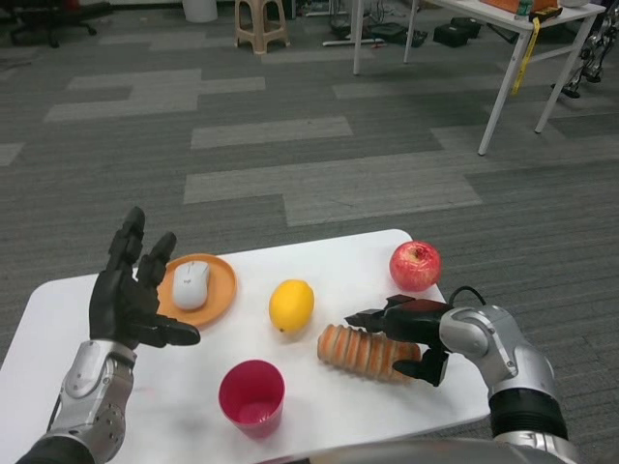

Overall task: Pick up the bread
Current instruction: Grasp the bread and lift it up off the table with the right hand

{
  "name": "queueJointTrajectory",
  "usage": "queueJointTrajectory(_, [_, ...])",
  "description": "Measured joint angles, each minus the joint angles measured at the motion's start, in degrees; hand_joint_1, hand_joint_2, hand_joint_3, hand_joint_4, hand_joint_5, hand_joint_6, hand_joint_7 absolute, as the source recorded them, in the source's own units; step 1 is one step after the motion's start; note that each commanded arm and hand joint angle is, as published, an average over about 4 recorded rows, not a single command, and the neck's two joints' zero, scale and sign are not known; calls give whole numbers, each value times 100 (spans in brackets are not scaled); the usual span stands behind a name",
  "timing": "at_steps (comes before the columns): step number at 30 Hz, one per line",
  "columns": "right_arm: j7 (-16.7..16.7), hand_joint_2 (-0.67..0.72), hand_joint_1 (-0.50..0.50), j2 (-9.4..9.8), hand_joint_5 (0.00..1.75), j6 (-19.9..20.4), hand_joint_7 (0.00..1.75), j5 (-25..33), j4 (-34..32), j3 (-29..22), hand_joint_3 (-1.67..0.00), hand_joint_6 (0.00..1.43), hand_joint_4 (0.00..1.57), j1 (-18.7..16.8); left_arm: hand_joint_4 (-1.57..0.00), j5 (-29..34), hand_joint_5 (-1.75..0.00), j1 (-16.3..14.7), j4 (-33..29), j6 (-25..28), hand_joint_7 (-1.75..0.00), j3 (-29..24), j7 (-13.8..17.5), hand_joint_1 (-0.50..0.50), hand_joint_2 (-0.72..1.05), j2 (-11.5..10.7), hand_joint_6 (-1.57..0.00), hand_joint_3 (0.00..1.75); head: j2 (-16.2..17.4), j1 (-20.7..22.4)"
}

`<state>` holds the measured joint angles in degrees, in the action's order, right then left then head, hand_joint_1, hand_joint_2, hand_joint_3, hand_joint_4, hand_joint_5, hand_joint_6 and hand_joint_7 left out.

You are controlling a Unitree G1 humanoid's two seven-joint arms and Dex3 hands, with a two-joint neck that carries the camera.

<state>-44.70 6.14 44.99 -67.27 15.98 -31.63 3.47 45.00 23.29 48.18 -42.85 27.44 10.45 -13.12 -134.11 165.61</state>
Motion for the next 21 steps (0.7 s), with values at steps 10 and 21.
queueJointTrajectory(10, [14,-35,-42,-279,68,-183,0,-427,-317,91,-143,0,0,-238,0,21,-41,-7,0,0,0,3,0,50,-28,1,0,9,-39,3])
queueJointTrajectory(21, [310,-37,-42,-459,73,-524,0,-1137,-301,70,-135,0,0,-136,0,22,-41,-26,0,0,0,3,1,50,-28,1,0,9,-87,-34])
